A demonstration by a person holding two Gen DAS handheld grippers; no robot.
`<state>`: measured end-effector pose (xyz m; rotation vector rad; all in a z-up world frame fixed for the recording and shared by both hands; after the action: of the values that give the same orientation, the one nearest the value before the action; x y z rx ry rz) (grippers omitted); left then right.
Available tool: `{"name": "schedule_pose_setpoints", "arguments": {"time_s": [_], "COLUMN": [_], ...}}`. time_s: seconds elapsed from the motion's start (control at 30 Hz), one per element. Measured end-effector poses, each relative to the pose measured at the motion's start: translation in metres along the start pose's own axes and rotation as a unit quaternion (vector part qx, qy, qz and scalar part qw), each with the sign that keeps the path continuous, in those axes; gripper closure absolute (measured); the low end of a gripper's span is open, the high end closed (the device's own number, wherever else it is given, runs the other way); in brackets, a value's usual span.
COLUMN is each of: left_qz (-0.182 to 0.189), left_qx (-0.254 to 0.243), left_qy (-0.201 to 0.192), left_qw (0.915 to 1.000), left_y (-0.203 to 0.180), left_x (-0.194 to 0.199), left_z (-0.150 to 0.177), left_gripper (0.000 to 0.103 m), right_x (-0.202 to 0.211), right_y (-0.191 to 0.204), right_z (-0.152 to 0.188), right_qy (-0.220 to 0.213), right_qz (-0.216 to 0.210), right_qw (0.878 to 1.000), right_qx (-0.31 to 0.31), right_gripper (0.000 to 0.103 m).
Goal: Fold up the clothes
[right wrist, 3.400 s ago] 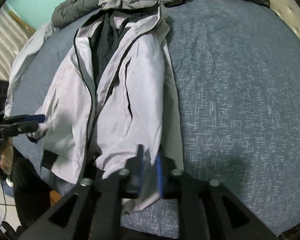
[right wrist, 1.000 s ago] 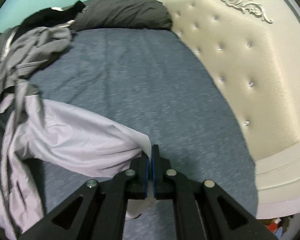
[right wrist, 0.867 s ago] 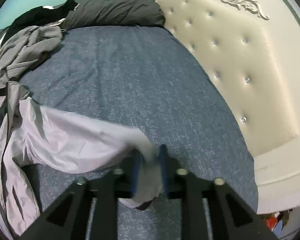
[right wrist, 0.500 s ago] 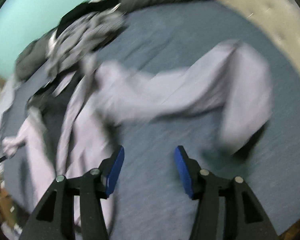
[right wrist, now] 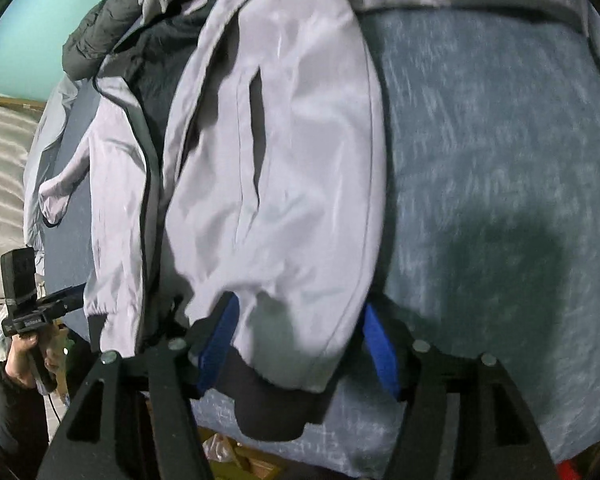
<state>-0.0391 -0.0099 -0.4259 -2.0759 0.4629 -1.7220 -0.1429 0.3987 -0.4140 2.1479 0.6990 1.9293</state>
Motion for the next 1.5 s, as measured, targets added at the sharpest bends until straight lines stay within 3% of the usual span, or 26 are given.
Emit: {"name": "schedule_pose_setpoints", "arguments": {"time_s": [0.27,0.3,0.37,0.47,0.6,0.93,1.13,1.37,1.5], "left_qz": [0.011,0.014,0.024,0.020,0.017,-0.029,-0.066,-0.084,-0.107], "left_qx": [0.001,0.003,0.015,0.004,-0.011,-0.057,-0.075,-0.044,-0.045], "left_qy": [-0.001,0.000,-0.002,-0.006,-0.018,-0.031,-0.028,0.001,0.016], "left_qw": [0.9999,0.9999,0.9996,0.9998,0.9996,0.9975,0.9947,0.9954,0.9931], "left_y": [-0.010,-0.009,-0.006,-0.007,-0.008,0.037,0.072,0.106,0.105], "left_x": [-0.016,-0.018,-0.020,-0.019,-0.007,0.063,0.105,0.071,0.058], "left_z": [-0.004,-0.004,-0.005,-0.006,-0.008,0.002,0.013,0.023,0.017], "left_gripper": [0.039,0.048,0.065,0.090,0.101,0.102,0.102,0.102,0.098], "right_x": [-0.010,-0.010,-0.009,-0.005,0.005,0.063,0.075,0.032,0.029], "right_y": [0.005,0.006,0.006,0.008,0.010,0.002,-0.008,-0.029,-0.029], "right_z": [0.018,0.019,0.020,0.021,0.021,0.015,0.031,0.054,0.052], "right_qy": [0.011,0.010,0.003,-0.008,-0.025,-0.064,-0.043,0.007,0.017], "right_qz": [0.001,0.002,0.003,0.003,0.005,0.019,0.040,0.081,0.097], "right_qw": [1.000,1.000,1.000,1.000,0.999,0.996,0.996,0.995,0.993], "right_qx": [0.003,0.002,0.003,0.009,0.027,0.058,0.068,0.061,0.066], "right_gripper": [0.040,0.042,0.060,0.077,0.088,0.092,0.092,0.092,0.088]}}
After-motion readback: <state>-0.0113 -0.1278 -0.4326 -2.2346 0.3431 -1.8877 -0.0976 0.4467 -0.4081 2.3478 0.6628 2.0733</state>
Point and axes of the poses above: each gripper's, at about its wrist camera, not at the fingertips, and x roughly against the way its jaws point, y to its left, z to its underside, the point moved 4 cm from there along -x, roughly the way its jaws point, and after that the axes turned 5 degrees about -y, right-handed, at the moved point
